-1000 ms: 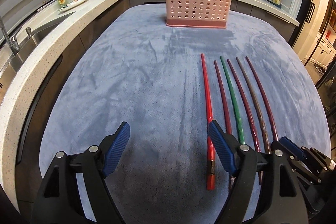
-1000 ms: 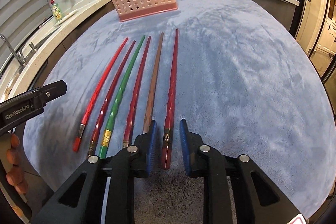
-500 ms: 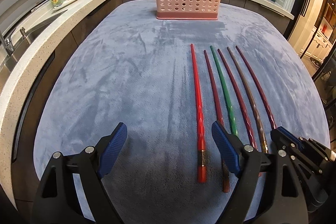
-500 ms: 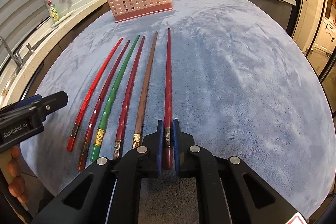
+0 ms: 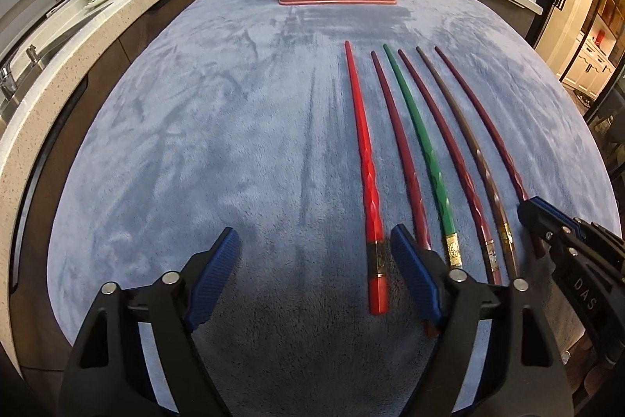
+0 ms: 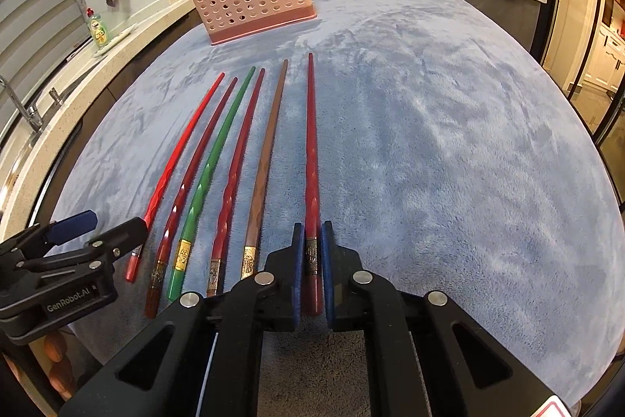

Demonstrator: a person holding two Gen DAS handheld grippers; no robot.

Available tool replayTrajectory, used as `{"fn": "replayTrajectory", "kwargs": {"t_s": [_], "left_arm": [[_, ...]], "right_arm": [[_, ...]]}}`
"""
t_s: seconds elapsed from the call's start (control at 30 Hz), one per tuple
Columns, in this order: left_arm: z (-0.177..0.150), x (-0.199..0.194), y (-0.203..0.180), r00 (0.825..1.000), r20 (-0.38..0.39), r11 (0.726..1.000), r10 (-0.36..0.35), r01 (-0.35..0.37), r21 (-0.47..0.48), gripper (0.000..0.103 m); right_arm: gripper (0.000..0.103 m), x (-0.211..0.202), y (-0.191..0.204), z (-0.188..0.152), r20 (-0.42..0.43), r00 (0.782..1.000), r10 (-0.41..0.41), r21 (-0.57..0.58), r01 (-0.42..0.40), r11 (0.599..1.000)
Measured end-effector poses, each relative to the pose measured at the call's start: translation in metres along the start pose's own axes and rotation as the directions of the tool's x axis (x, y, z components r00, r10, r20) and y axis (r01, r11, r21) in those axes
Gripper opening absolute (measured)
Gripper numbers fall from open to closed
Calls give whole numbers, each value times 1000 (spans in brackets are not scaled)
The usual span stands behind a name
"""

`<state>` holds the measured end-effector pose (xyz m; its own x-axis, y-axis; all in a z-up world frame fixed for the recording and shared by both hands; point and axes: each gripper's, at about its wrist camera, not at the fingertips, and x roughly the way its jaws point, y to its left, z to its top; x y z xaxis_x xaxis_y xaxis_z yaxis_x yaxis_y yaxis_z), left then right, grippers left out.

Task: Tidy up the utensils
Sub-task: 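Grasp a dark red chopstick with the right tool while the left tool grasps a red chopstick, then lift both held chopsticks and carry them over the pink holder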

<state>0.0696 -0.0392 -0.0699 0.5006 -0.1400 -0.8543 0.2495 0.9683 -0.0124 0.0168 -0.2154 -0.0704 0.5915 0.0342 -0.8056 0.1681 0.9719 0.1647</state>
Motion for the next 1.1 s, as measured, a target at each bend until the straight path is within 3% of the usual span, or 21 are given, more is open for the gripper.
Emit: {"fn": "replayTrajectory", "kwargs": {"t_s": [0.3,0.57,0.83,1.1], "left_arm": [[-4,4,-1,1000,-17,1000,-20,20,7,51],[-2,1,-4,999,-22,999,-43,44,32,8],[5,-5,0,998,-20,998,-57,57,17,7],[24,-33,0,997,49,998,-54,53,17,7]], "right_arm": [[8,0,0,0,0,1000,-2,-2,2,1000],[8,-1,0,0,1,1000,-2,-3,2,1000],[8,-13,3,6,28,1000,4,-5,-4,1000],[7,-49,0,36,129,991,17,9,-18,1000]]}}
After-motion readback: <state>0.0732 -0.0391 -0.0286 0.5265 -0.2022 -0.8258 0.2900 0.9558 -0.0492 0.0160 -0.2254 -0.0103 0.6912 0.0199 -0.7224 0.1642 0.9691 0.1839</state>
